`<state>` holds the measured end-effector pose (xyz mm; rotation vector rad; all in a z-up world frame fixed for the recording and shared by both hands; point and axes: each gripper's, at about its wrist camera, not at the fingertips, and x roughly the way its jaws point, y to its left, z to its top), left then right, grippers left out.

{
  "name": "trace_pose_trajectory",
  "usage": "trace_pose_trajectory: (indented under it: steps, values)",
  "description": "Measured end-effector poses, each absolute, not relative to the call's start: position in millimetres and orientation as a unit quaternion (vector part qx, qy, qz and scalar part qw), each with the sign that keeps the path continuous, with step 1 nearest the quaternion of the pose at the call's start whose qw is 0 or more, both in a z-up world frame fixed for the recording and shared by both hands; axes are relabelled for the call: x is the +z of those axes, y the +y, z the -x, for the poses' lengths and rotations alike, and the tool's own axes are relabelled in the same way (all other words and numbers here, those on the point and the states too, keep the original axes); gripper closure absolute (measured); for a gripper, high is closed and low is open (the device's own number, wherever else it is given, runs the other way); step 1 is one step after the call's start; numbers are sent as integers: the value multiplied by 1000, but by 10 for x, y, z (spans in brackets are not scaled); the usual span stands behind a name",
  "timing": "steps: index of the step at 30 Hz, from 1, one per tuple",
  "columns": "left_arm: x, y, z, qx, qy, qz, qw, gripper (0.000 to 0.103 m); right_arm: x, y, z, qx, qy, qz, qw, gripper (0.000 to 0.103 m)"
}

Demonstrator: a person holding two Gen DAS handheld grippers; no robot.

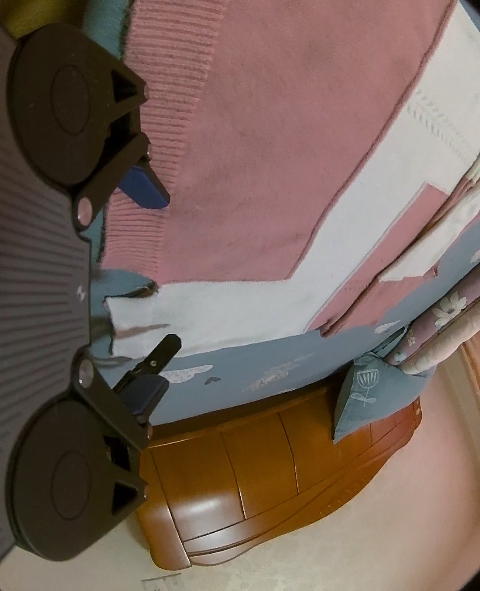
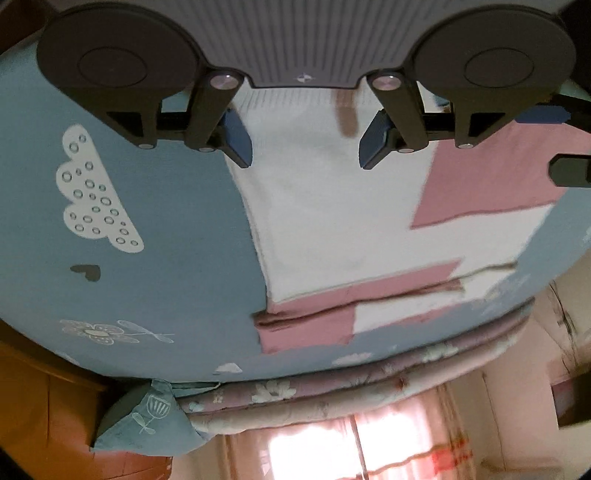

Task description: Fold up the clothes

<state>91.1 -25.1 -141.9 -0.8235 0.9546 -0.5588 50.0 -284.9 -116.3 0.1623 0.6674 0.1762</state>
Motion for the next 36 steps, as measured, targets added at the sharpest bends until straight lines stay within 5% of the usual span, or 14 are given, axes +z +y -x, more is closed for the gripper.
trace_pose_trajectory:
  steps: [10,17,23,36]
  values:
    - [-1133,-439,-1669,-296,393,408,769,6,-1299,-2455,-491,70,326,51,941,17]
    - [-1555,-552,-1956,-255,404,446,757,6,-1283,-2505,-491,76,330,38,940,17]
    - [-1423,-694,-1696,-273,437,369,773,6,-1274,-2526,-495,81,336,32,938,15]
    - [-1332,-1060,-2195,-314,471,371,736,4,-1297,-2496,-489,87,340,31,936,7]
